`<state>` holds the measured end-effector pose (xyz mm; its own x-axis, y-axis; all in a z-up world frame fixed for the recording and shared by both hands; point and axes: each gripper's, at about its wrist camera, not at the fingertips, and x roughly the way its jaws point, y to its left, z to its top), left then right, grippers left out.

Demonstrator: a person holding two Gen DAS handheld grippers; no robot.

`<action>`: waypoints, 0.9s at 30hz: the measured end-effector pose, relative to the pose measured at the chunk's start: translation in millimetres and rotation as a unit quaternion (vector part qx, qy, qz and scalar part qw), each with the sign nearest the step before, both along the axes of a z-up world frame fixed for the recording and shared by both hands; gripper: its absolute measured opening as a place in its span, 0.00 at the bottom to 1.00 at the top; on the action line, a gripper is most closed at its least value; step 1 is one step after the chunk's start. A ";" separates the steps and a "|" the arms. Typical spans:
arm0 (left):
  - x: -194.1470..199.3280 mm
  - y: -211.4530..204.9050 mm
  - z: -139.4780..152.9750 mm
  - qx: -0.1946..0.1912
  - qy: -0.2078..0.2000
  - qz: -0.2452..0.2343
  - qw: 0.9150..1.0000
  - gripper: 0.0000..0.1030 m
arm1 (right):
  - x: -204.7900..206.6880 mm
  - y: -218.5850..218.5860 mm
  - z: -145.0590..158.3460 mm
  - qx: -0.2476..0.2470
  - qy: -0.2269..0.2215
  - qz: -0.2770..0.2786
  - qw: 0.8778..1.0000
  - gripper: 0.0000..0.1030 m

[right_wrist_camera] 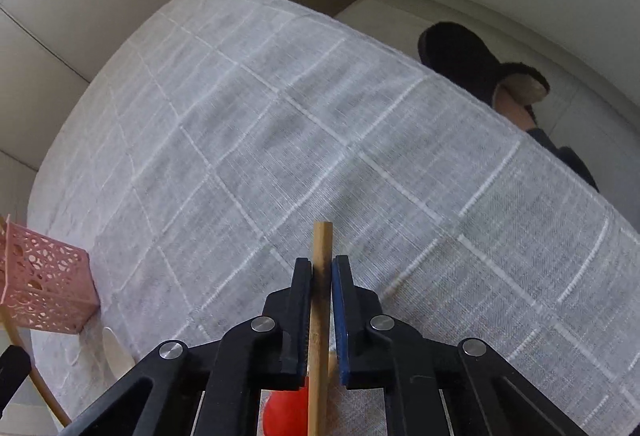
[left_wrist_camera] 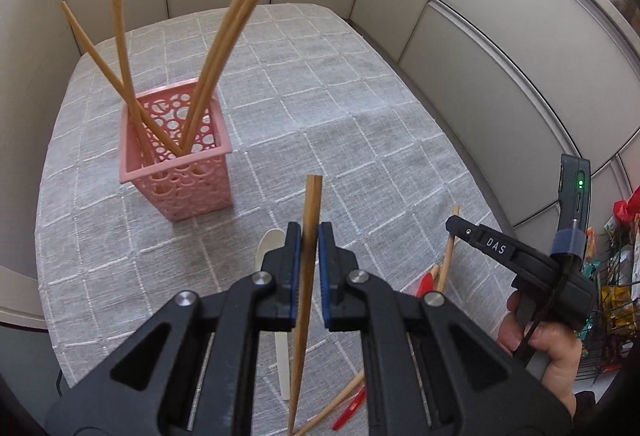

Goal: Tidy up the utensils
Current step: 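Grasp a chopstick with the left tool while the right tool grasps another, then carry both held chopsticks above the pink holder and lower them in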

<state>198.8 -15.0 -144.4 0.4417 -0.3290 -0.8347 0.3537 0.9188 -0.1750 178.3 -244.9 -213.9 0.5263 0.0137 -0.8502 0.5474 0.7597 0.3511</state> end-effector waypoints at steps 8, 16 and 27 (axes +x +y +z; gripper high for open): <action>-4.1 18.7 30.1 -0.028 -0.048 0.028 0.998 0.09 | -4.4 4.4 52.3 -0.011 -0.078 0.027 0.997 0.08; -19.8 38.4 68.6 -0.051 -0.113 0.050 0.991 0.09 | -30.5 27.8 116.9 -0.055 -0.167 0.069 0.982 0.08; -38.5 71.0 127.5 -0.073 -0.245 0.111 0.960 0.09 | -36.5 46.8 184.5 -0.097 -0.262 0.113 0.954 0.08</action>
